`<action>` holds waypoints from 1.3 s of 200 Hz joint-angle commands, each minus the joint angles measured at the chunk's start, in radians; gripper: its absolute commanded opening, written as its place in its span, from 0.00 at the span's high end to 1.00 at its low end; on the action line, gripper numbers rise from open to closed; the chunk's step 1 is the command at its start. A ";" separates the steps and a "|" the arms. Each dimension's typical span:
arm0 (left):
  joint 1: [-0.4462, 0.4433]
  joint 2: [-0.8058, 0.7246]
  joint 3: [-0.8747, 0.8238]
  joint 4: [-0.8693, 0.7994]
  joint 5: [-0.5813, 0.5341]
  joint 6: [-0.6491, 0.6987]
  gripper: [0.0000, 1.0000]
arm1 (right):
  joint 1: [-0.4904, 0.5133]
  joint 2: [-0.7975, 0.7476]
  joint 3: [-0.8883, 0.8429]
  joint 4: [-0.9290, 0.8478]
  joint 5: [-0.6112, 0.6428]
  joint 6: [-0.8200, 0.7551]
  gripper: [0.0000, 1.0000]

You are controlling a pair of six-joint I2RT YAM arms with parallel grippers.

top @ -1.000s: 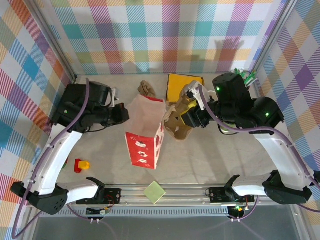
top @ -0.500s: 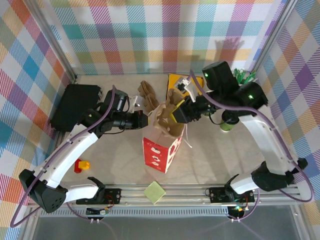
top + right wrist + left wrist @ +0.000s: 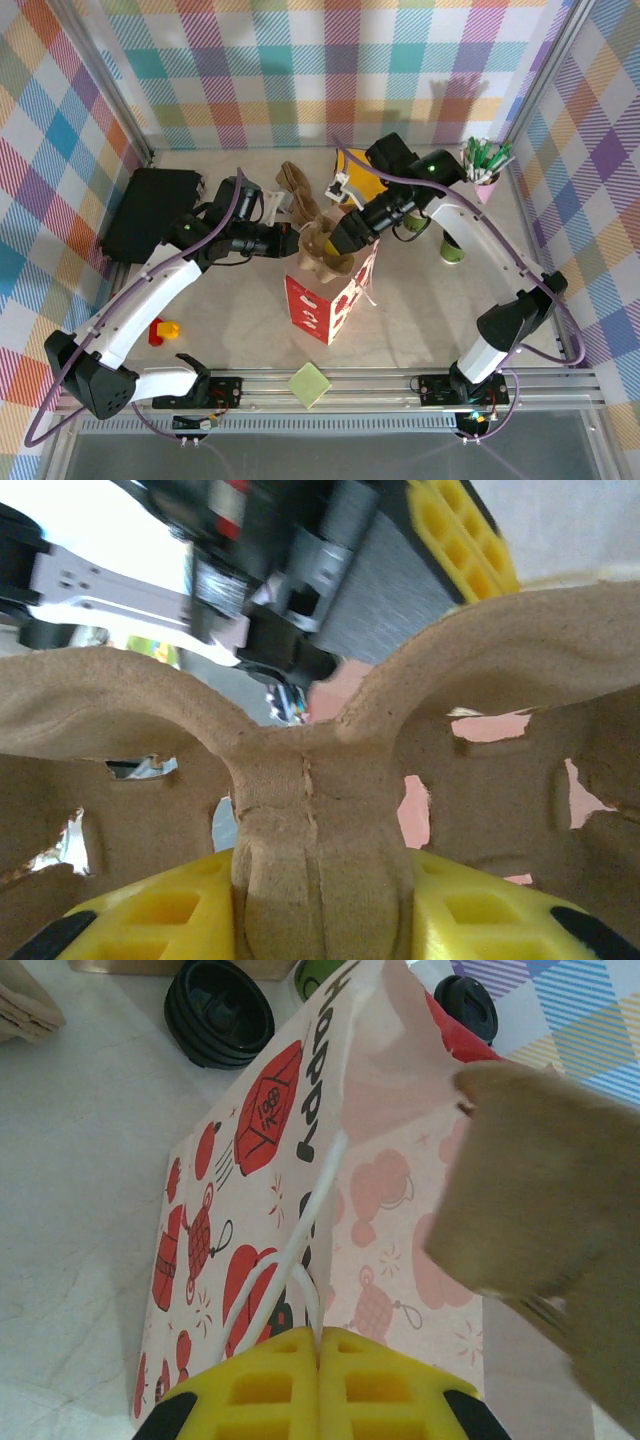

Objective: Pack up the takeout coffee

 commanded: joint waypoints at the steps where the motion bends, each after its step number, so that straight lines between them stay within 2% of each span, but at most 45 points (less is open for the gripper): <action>1: -0.006 0.008 0.033 -0.017 0.035 0.049 1.00 | 0.001 0.006 -0.050 0.011 0.107 -0.067 0.61; 45: -0.006 0.013 0.035 -0.018 0.069 0.075 1.00 | 0.003 0.020 -0.115 0.088 0.252 -0.034 0.61; 107: -0.006 0.019 0.035 -0.023 0.102 0.100 1.00 | 0.014 0.030 -0.141 0.153 0.369 0.103 0.64; 150: -0.006 0.021 0.032 -0.021 0.088 0.096 1.00 | 0.081 0.011 -0.214 0.199 0.470 0.055 0.62; 210: -0.006 0.014 0.028 -0.001 0.063 0.088 1.00 | 0.114 -0.038 -0.329 0.265 0.624 -0.006 0.63; 260: -0.006 0.015 0.011 0.037 0.061 0.072 1.00 | 0.161 -0.039 -0.404 0.333 0.664 -0.053 0.62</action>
